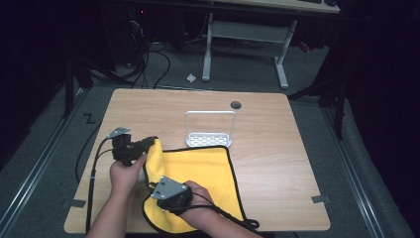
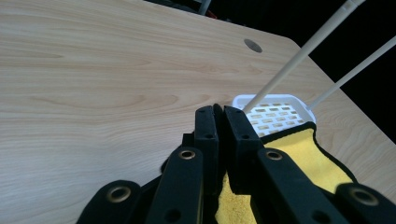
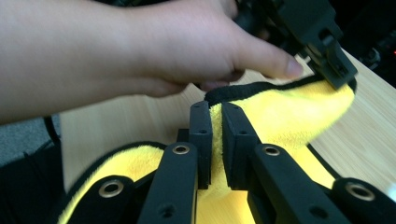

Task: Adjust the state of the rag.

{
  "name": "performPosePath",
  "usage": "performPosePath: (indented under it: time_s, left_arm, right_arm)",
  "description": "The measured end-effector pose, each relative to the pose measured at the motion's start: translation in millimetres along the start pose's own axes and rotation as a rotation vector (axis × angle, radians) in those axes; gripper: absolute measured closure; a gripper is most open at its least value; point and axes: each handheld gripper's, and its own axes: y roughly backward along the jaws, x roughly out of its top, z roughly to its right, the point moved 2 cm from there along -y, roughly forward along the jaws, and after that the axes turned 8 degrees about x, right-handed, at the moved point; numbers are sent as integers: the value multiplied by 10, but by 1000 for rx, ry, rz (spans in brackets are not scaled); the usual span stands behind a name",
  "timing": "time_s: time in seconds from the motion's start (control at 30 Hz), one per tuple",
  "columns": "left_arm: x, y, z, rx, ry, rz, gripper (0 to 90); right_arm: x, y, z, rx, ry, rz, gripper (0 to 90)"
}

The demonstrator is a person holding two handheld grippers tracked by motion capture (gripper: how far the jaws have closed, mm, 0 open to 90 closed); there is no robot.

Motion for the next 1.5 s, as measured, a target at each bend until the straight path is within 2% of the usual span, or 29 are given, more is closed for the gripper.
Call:
performPosePath:
  time_s: [0.23,0.43,0.53,0.7,0.77,0.87,1.0,1.07,1.13,1.2,1.3,1.4,1.5]
  left_arm:
    - [-33,-259,399,17,-31,-22,841]
    - [-95,-396,725,11,-53,-23,840]
    - [-119,-442,875,1,-49,-14,838]
    - [-136,-589,1085,5,-60,-39,835]
    - [-132,-660,1147,7,-54,-50,834]
    - [-133,-774,1254,22,-92,-73,832]
    - [-154,-925,1349,36,-107,-101,824]
    - [-171,-982,1380,31,-104,-110,816]
    - [-194,-1030,1408,22,-98,-116,803]
    - [-216,-1064,1441,3,-97,-120,761]
    - [-235,-1085,1489,-26,-97,-116,663]
    - [-233,-1064,1524,-44,-100,-101,601]
    - [-216,-1020,1546,-56,-114,-86,555]
  right_arm:
    - [-390,384,191,-47,-70,14,837]
    - [-688,667,248,-82,-104,11,836]
    - [-811,807,268,-97,-117,10,836]
    - [-1008,989,320,-126,-159,10,834]
    - [-1090,1041,351,-137,-173,2,833]
    - [-1231,1091,407,-148,-197,-24,822]
    - [-1427,1118,493,-165,-232,-68,815]
    - [-1505,1141,530,-163,-261,-81,813]
    - [-1553,1171,549,-169,-268,-87,808]
    - [-1578,1207,551,-175,-271,-87,794]
    - [-1589,1267,561,-187,-286,-72,712]
    - [-1575,1324,593,-207,-293,-43,701]
    - [-1578,1333,620,-221,-293,-39,697]
